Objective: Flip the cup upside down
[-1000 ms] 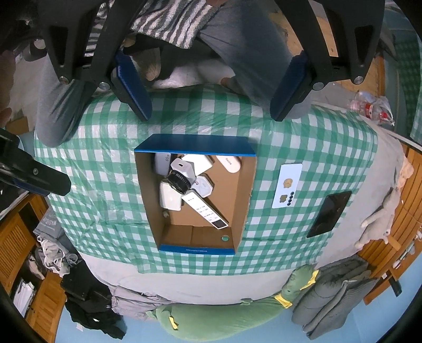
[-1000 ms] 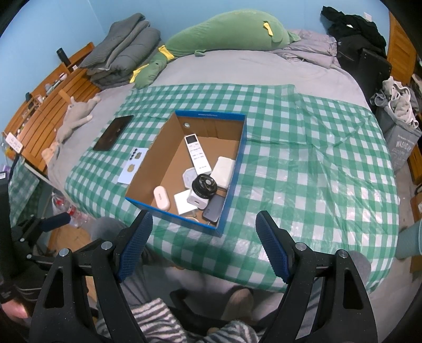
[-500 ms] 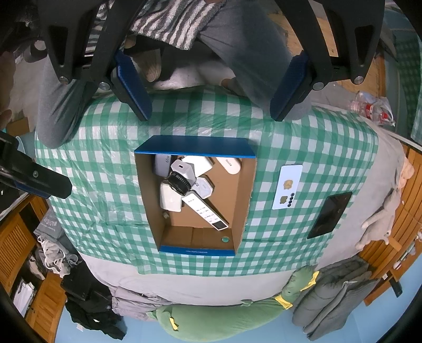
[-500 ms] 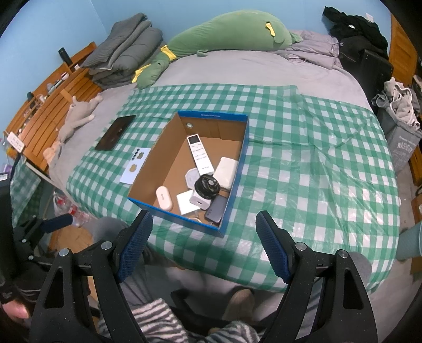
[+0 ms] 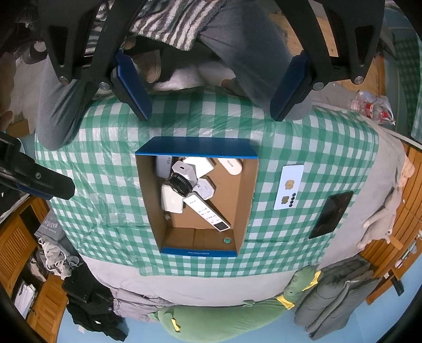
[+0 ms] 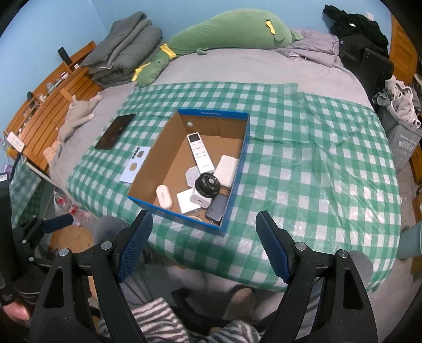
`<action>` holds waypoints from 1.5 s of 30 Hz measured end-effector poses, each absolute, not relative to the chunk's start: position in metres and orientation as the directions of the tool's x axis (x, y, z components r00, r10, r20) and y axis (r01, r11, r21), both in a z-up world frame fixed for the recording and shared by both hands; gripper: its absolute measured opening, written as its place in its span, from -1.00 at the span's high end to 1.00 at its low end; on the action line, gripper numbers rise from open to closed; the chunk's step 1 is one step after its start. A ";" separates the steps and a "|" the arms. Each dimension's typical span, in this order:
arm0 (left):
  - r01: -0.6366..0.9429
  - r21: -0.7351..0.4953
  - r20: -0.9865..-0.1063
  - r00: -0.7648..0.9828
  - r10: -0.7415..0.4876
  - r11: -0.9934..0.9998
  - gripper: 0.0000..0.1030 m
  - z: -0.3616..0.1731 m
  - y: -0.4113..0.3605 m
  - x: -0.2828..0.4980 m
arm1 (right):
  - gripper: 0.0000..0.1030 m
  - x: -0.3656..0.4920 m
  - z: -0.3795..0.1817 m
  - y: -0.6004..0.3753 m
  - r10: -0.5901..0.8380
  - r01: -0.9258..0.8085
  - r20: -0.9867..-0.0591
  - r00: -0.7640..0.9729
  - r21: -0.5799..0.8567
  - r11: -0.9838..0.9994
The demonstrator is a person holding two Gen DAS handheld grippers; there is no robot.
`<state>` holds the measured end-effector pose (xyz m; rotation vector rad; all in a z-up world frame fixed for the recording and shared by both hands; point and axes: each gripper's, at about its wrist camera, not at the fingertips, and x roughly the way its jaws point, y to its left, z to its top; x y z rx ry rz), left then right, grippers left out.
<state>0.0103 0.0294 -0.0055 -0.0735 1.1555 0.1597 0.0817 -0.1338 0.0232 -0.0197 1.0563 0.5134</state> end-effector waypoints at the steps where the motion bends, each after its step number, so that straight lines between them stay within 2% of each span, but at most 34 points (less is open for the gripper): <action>1: -0.162 0.025 -0.915 0.393 0.088 0.986 -0.79 -0.006 0.030 0.011 | -0.56 0.082 0.023 -0.134 0.394 -0.415 -0.835 0.385 0.225 0.882; 45: -0.166 0.031 -0.926 0.366 0.091 0.986 -0.79 -0.017 0.035 0.005 | -0.56 0.073 0.023 -0.129 0.389 -0.407 -0.841 0.377 0.227 0.885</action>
